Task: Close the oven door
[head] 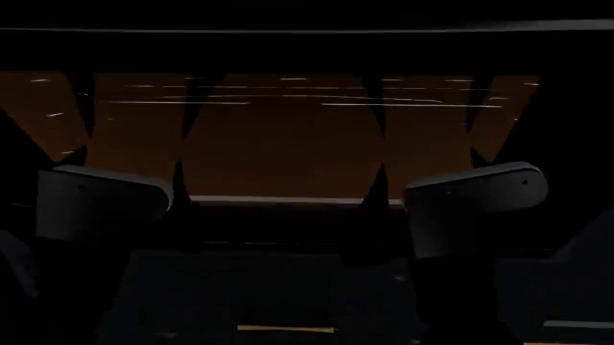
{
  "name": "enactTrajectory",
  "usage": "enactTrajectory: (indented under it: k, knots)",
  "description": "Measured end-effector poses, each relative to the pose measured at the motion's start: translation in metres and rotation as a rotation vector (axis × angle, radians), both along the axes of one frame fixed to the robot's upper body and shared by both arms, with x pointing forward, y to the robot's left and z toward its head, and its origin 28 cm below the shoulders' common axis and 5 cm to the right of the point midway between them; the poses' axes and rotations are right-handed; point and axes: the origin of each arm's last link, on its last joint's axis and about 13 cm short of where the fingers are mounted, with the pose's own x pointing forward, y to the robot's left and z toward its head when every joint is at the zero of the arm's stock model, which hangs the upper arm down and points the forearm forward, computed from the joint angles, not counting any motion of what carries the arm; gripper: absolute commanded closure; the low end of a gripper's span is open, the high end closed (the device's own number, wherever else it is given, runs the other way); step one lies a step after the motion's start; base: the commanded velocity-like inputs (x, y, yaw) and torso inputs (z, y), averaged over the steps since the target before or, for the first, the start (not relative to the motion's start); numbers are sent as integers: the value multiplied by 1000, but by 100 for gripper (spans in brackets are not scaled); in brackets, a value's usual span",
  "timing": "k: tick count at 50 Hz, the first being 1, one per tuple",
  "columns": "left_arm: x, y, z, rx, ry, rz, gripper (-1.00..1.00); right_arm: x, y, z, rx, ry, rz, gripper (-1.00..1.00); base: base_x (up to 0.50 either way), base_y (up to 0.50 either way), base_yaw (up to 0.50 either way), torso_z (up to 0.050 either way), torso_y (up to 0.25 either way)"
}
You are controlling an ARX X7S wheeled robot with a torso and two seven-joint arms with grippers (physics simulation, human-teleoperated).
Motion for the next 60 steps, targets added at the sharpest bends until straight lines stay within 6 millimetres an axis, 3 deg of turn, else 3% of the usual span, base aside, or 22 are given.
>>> enactTrajectory:
  k: [11,24,33,43,60]
  knots:
    - [31,-10,14,-10,6,0,-100,33,-12,9,18,-2,-26,-100,1,0,0,0,0]
    - [81,-28,23,-14,46,-5,-100,86,-27,18,31,13,-61,-100,0,0,0,0,0]
    - [101,-46,27,-3,78,-49,-100,118,-37,21,28,22,-69,-100,0,0,0,0,0]
    - [111,-60,28,34,113,-64,-100,123,-45,14,30,-6,-13,-100,82,0,21,2,0]
    - [111,-65,28,58,115,-45,-100,123,-59,10,8,-32,13,-100,93,-3,11,2,0]
